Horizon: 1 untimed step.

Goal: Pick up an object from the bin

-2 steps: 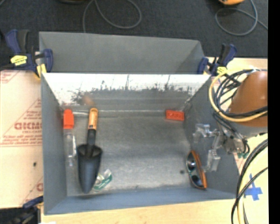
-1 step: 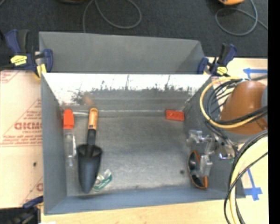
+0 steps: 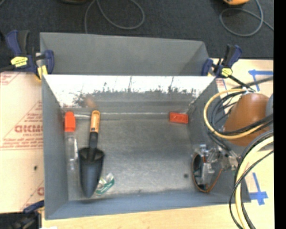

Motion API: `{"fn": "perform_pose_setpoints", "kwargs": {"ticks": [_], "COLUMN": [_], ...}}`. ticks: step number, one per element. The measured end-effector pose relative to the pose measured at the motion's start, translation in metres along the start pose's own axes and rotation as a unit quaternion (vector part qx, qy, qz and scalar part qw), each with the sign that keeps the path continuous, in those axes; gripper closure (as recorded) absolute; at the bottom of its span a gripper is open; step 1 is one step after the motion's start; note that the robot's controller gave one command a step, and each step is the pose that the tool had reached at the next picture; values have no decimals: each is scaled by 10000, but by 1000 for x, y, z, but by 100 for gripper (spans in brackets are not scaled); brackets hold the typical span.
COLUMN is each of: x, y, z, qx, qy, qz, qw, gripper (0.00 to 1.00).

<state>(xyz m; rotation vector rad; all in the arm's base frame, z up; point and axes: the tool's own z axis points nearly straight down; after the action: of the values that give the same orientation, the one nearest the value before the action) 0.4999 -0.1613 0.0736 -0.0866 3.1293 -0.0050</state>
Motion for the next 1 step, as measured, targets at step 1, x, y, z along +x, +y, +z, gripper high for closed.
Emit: {"fn": "perform_pose_setpoints", "kwargs": {"ticks": [1], "x": [0], "y": [0], "z": [0], "qx": [0], "qy": [0], "qz": [-6], "qw": [10000], "gripper": [100]}}
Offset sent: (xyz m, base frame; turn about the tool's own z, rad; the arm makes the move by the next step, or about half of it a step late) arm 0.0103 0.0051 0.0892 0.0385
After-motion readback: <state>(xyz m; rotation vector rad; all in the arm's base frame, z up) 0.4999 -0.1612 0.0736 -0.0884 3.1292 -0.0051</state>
